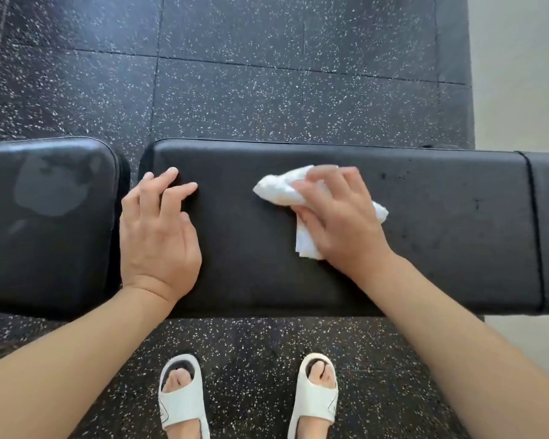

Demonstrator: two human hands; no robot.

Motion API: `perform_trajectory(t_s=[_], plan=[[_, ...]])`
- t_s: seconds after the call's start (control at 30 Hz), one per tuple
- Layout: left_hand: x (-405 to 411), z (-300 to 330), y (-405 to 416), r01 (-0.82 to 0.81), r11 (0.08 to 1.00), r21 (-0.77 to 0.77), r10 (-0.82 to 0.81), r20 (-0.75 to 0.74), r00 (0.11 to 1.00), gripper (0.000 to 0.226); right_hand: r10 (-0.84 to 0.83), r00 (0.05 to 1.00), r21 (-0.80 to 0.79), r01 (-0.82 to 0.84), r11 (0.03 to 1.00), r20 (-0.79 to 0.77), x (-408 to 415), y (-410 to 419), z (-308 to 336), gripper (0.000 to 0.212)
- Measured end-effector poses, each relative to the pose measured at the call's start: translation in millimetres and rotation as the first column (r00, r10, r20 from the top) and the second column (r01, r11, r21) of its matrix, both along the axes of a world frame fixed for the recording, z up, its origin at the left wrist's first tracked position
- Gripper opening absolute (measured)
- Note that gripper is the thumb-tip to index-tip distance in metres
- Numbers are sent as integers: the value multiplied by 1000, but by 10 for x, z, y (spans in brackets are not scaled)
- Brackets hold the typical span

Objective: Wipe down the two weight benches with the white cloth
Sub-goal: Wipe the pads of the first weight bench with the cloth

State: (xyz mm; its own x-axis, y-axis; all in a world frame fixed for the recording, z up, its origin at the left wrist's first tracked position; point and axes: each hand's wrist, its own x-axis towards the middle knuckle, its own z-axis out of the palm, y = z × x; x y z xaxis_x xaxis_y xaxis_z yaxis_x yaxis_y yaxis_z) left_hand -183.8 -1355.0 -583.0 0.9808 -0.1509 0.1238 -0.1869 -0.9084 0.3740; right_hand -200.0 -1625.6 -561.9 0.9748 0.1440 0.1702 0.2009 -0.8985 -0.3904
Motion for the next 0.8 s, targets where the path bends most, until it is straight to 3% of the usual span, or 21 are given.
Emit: perform_trajectory(t_s=[0.17,0.23,0.33,0.4,0.47,0.63,0.73,0.8], plan=[[1,19,-26,2,1000,3,-2,-13,1000,44,-333,943,-109,330,938,-17,771,281,17,29],[2,9,-5,6,1000,1,-6,-7,1000,45,-350,937,-127,345,930,-16,835,612,-5,28],[8,-17,6,15,1000,-9,-15,0,1000,45,-237,971,-10,237,971,23,719,1006,-42,23],[5,-14,-8,0,1000,-16,0,-12,1000,45,-117,992,52,115,992,46,657,959,-27,23],[14,2,-19,-5,1000,-24,4,-16,1000,44,-63,997,16,62,998,54,644,601,-2,22],[19,-18,-13,-1,1000,-23,1,-17,1000,43,-378,925,-138,370,919,-35,606,-531,52,26],[17,-35,-2,-9,1000,-26,8,-28,1000,43,-479,873,-175,459,871,-93,717,-348,80,28],[3,-30,-11,-12,999,-31,11,-31,999,43,-424,899,-227,393,891,-110,882,102,72,33]])
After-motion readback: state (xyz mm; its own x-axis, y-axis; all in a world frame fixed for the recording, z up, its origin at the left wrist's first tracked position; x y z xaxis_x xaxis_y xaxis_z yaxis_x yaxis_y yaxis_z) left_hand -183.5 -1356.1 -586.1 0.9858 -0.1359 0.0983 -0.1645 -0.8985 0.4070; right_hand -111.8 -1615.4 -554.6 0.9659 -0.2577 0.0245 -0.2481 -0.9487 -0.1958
